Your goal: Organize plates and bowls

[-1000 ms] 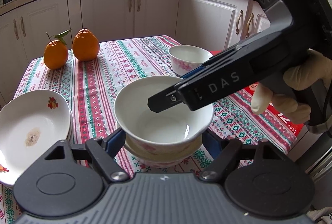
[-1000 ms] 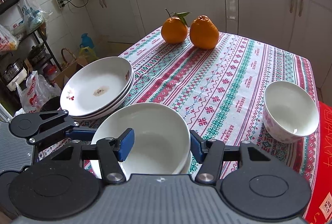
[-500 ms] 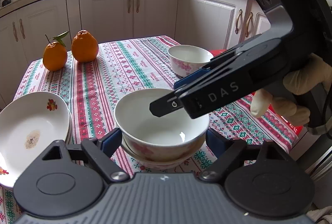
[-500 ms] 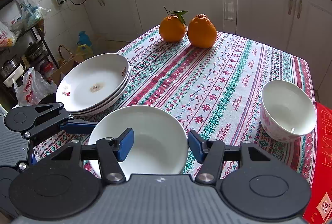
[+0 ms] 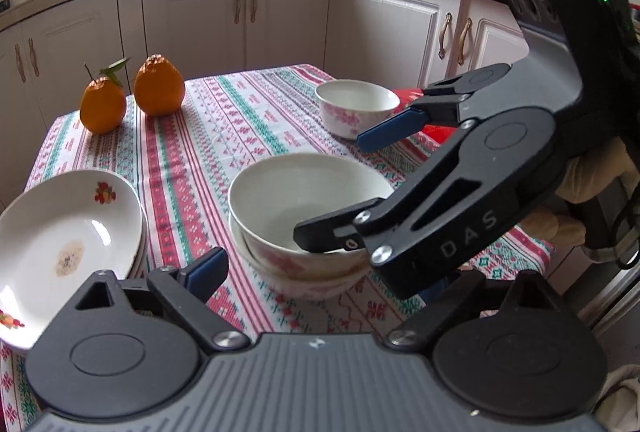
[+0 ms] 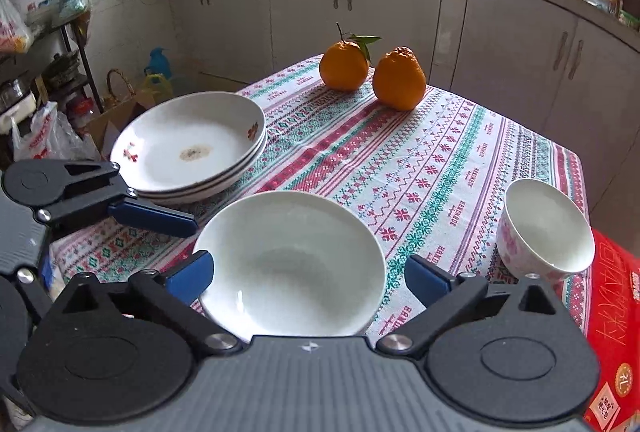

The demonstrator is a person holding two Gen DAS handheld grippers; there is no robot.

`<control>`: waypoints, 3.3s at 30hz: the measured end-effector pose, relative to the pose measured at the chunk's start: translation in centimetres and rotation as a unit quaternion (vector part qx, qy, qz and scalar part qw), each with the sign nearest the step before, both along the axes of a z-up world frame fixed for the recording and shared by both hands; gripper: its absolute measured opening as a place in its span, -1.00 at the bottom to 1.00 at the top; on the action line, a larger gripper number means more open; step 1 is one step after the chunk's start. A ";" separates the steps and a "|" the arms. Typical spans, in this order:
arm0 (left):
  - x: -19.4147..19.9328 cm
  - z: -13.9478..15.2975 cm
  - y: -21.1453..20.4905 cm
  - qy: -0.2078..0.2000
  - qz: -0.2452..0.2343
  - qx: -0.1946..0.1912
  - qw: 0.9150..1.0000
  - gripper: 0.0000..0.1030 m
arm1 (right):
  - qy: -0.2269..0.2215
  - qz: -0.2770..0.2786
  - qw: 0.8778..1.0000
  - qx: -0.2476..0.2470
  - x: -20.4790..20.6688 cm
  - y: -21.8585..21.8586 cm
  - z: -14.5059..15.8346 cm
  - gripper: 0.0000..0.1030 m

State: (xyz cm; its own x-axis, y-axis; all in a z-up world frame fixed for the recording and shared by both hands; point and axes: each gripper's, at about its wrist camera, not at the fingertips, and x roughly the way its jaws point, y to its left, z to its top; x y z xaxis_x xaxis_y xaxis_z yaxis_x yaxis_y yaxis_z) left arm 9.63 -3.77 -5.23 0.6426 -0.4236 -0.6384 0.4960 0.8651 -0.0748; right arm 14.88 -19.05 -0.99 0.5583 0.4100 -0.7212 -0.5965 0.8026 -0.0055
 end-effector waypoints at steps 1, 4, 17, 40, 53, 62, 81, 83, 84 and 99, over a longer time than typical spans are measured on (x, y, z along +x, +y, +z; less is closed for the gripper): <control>-0.1 0.0 0.2 0.001 0.000 -0.003 1.000 0.83 | 0.001 -0.001 1.000 -0.002 0.0 0.0 -0.1 1.00; -0.4 0.1 0.6 0.003 -0.008 -0.011 1.000 0.88 | 0.003 -0.006 1.000 0.003 0.0 -0.1 -0.1 1.00; 0.2 4.7 1.7 -0.037 -0.053 -0.032 0.997 0.99 | -0.057 -0.081 0.994 0.039 -2.7 -5.8 2.7 1.00; 10.9 8.1 -7.3 -0.077 -0.130 0.010 0.988 0.99 | -0.114 -0.155 0.981 -0.007 -1.2 -12.3 0.2 1.00; 20.0 3.7 -12.7 -0.012 -0.175 0.044 0.984 0.99 | -0.096 -0.170 0.980 -0.030 4.6 -14.1 -2.9 1.00; 24.8 0.3 -14.6 0.056 -0.179 0.041 0.981 0.91 | -0.080 -0.148 0.986 -0.010 7.6 -14.7 -4.3 0.90; 27.2 -1.1 -16.0 0.093 -0.205 0.036 0.974 0.50 | -0.079 -0.134 0.988 -0.001 9.4 -14.7 -4.6 0.60; 27.2 -1.1 -16.2 0.094 -0.210 0.038 0.972 0.48 | -0.079 -0.133 0.988 -0.001 9.4 -14.7 -4.6 0.60; 27.2 -1.1 -16.3 0.095 -0.212 0.038 0.972 0.46 | -0.078 -0.134 0.988 0.000 9.4 -14.8 -4.6 0.60; 27.2 -1.1 -16.8 0.104 -0.229 0.048 0.967 0.33 | -0.076 -0.130 0.989 -0.003 9.3 -14.6 -4.5 0.57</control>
State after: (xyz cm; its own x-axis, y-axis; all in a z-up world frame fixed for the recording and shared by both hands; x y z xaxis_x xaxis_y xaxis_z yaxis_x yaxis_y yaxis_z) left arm 36.84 -20.59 -6.31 0.2554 -0.5665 -0.7835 0.8118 0.5657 -0.1444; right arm 24.19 -33.63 -5.49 0.7468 0.2335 -0.6227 -0.3615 0.9284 -0.0855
